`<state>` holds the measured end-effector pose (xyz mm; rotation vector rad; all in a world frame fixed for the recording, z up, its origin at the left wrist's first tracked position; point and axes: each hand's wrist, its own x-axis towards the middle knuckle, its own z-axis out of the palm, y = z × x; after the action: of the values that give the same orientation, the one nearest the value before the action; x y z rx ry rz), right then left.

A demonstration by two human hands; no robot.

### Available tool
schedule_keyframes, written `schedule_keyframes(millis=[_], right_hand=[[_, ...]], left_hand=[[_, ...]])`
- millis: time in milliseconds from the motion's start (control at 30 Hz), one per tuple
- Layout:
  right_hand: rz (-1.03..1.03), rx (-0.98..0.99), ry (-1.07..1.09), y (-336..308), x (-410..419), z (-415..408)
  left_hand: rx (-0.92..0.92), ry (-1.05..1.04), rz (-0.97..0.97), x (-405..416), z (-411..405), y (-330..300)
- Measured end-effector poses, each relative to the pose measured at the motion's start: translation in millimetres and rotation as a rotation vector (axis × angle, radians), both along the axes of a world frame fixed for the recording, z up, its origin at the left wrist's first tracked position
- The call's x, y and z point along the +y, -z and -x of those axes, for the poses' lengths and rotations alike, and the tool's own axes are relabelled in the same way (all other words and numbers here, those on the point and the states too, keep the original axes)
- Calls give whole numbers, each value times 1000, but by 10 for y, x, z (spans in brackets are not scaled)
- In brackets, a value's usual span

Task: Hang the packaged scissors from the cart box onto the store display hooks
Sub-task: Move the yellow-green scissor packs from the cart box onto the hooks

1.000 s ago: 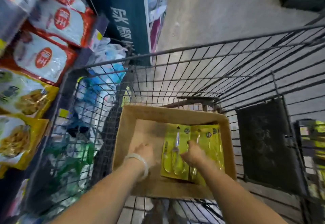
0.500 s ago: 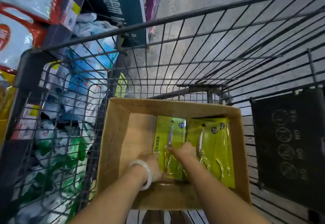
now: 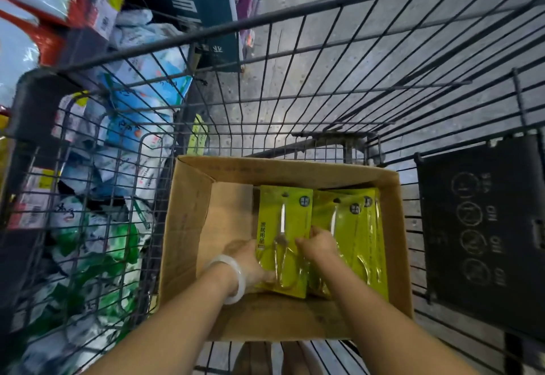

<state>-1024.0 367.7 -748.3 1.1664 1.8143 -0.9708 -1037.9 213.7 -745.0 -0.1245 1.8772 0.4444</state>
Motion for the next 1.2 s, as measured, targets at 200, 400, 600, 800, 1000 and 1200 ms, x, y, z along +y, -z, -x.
schedule_keyframes(millis=[200, 400, 600, 800, 1000, 1200], right_hand=[[296, 202, 134, -534, 173, -98], [371, 238, 235, -547, 118, -30], [-273, 173, 156, -208, 331, -179], [-229, -14, 140, -119, 277, -198], [-305, -1, -29, 37, -30, -174], [-265, -50, -72, 171, -203, -70]], left_hand=[[-26, -544, -220, 59, 62, -274], [22, -746, -290, 11, 163, -432], [21, -680, -132, -159, 149, -348], [-10, -678, -79, -232, 150, -330], [1, -688, -57, -263, 182, -345], [-18, -710, -42, -331, 195, -317]])
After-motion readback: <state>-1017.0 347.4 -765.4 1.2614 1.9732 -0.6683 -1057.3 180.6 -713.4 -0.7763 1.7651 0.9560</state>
